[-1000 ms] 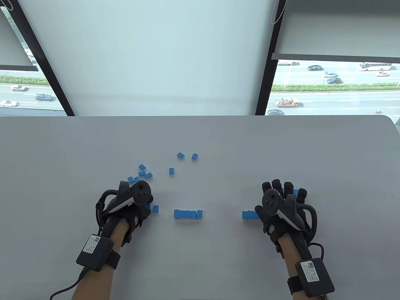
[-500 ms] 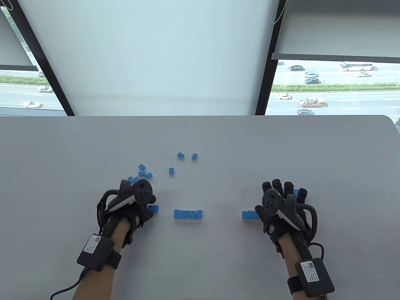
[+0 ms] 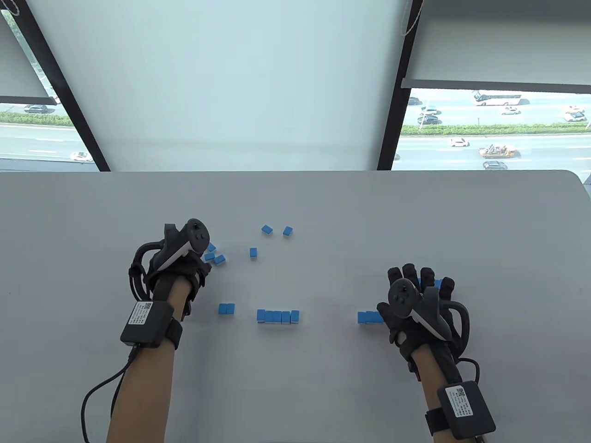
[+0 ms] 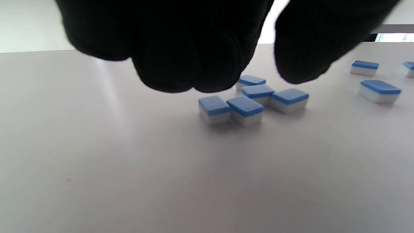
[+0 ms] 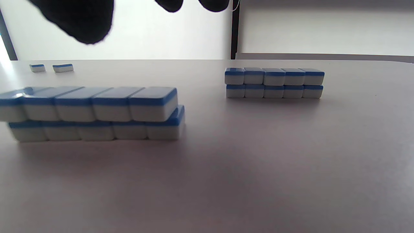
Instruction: Build mahjong tile wall
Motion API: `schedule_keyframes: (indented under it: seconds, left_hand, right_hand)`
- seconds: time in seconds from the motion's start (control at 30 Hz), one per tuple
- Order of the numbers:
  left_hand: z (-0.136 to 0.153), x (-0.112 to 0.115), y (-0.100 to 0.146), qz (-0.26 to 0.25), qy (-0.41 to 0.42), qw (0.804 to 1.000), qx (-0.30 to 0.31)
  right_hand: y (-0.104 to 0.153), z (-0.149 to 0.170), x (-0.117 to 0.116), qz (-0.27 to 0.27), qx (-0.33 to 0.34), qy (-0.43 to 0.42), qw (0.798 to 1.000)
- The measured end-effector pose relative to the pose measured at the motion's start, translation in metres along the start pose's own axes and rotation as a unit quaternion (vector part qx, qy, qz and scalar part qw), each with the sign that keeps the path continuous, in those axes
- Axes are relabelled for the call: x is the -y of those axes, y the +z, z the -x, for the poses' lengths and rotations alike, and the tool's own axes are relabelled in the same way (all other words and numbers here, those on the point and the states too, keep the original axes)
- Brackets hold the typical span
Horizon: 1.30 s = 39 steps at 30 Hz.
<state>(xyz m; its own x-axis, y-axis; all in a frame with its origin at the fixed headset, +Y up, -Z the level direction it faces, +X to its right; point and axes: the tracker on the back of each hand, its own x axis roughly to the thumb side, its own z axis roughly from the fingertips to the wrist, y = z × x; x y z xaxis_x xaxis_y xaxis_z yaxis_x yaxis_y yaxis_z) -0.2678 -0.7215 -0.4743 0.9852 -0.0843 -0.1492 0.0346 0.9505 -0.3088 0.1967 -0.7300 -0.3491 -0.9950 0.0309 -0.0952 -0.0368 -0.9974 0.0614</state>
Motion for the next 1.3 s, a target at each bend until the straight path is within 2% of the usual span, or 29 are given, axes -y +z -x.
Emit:
schedule_keyframes:
  seconds: [0.1, 0.3, 0.4, 0.47, 0.53, 0.67, 0.97, 1.13, 1.23, 1.3]
  left_hand:
    - [-0.006, 0.006, -0.009, 0.007, -0.030, 0.999, -0.014]
    - [-0.016, 0.011, -0.015, -0.017, -0.074, 0.997, -0.019]
    - [-0.017, 0.017, -0.015, -0.019, -0.086, 0.996, -0.033]
    - [-0.017, 0.019, -0.013, -0.033, -0.062, 0.997, -0.033]
    - [-0.016, 0.019, -0.010, -0.036, -0.084, 0.996, -0.021]
    - [-0.012, 0.011, 0.007, -0.071, -0.065, 0.995, 0.010]
    - [0.003, 0.000, 0.073, -0.147, -0.044, 0.982, 0.107]
    - [0.010, 0.015, 0.104, -0.187, -0.003, 0.974, 0.126]
    - [0.010, 0.028, 0.108, -0.176, 0.009, 0.972, 0.157]
    - [0.009, 0.038, 0.104, -0.148, 0.008, 0.976, 0.158]
  right_hand:
    - [0.000, 0.000, 0.000, 0.000, 0.000, -0.001, 1.000]
    - [-0.001, 0.001, 0.000, 0.000, 0.000, -0.002, 1.000]
    - [-0.001, 0.001, 0.000, -0.001, 0.001, -0.003, 1.000]
    - [-0.001, 0.001, 0.000, 0.001, 0.002, -0.003, 1.000]
    - [-0.001, 0.001, 0.000, 0.001, 0.002, -0.003, 1.000]
    - [-0.001, 0.002, 0.000, 0.000, 0.001, -0.007, 1.000]
    - [-0.002, 0.001, 0.001, 0.003, 0.003, -0.007, 1.000]
    - [-0.002, 0.003, 0.000, 0.003, 0.000, -0.010, 1.000]
    - [-0.003, 0.004, -0.001, 0.001, -0.003, -0.012, 1.000]
    - [-0.004, 0.005, -0.002, -0.002, -0.004, -0.013, 1.000]
